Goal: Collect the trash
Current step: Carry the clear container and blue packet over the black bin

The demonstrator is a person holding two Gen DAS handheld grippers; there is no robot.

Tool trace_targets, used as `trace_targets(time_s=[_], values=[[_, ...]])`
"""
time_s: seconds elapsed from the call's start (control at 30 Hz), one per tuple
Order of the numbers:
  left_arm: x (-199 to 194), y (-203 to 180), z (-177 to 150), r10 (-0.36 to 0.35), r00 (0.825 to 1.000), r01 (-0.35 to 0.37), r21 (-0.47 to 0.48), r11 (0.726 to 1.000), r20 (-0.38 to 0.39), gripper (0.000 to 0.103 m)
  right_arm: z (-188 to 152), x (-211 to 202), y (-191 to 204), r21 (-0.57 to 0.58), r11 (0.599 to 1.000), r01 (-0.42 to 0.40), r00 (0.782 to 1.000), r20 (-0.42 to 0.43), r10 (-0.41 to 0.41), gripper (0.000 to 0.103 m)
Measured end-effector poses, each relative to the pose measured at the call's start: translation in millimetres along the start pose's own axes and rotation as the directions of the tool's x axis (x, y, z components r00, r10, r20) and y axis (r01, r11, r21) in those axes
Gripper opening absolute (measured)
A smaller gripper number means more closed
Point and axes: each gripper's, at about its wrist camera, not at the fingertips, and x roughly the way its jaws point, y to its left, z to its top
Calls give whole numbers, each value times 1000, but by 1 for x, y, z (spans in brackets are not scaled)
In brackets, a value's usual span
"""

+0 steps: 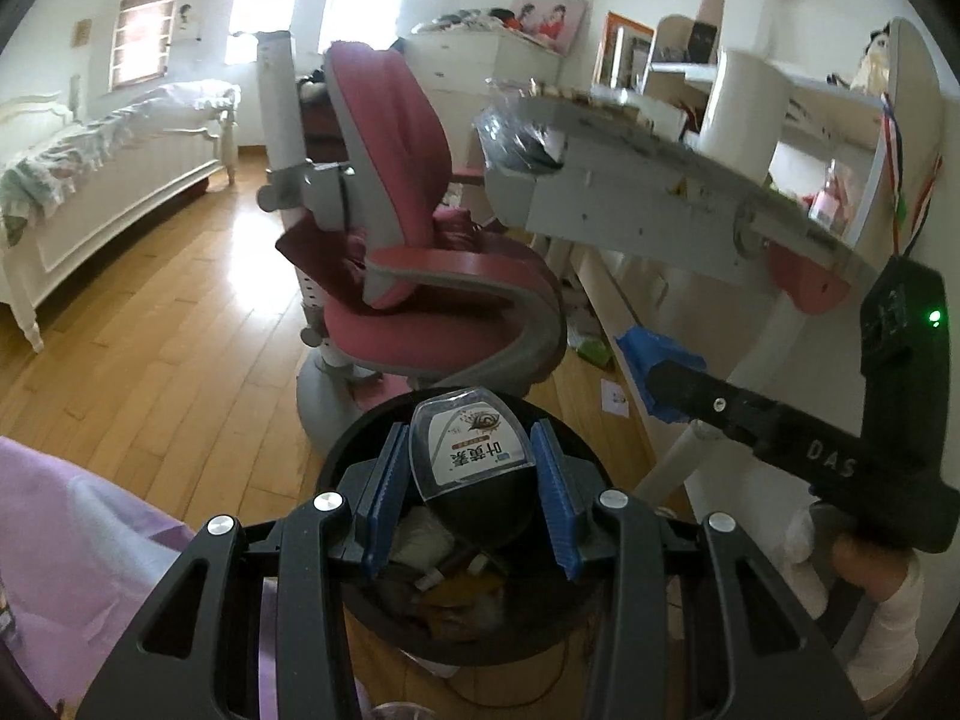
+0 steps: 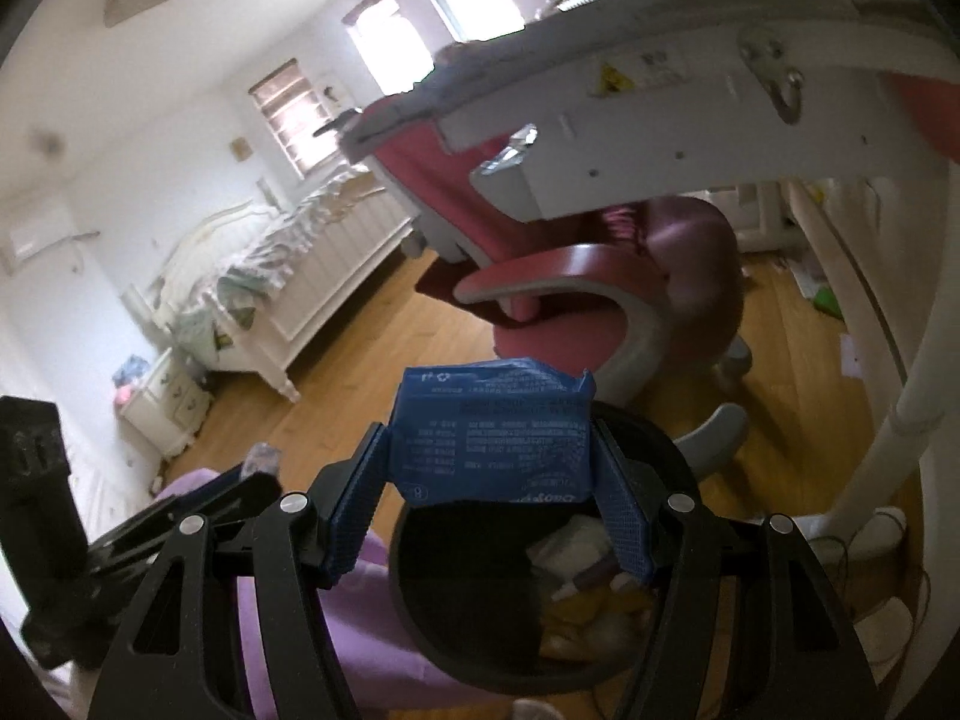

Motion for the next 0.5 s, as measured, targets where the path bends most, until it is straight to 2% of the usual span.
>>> trace_targets(time_s=[0.43,0.5], values=[[42,-14,-5,3,997,2,52,999,-80,42,-5,11,-14,34,999,-1,1000,-23,2,66],[46,-17,-3,23,996,-17,63,998,-91,44,-4,15,-14,38,999,-11,999,-34,12,68]])
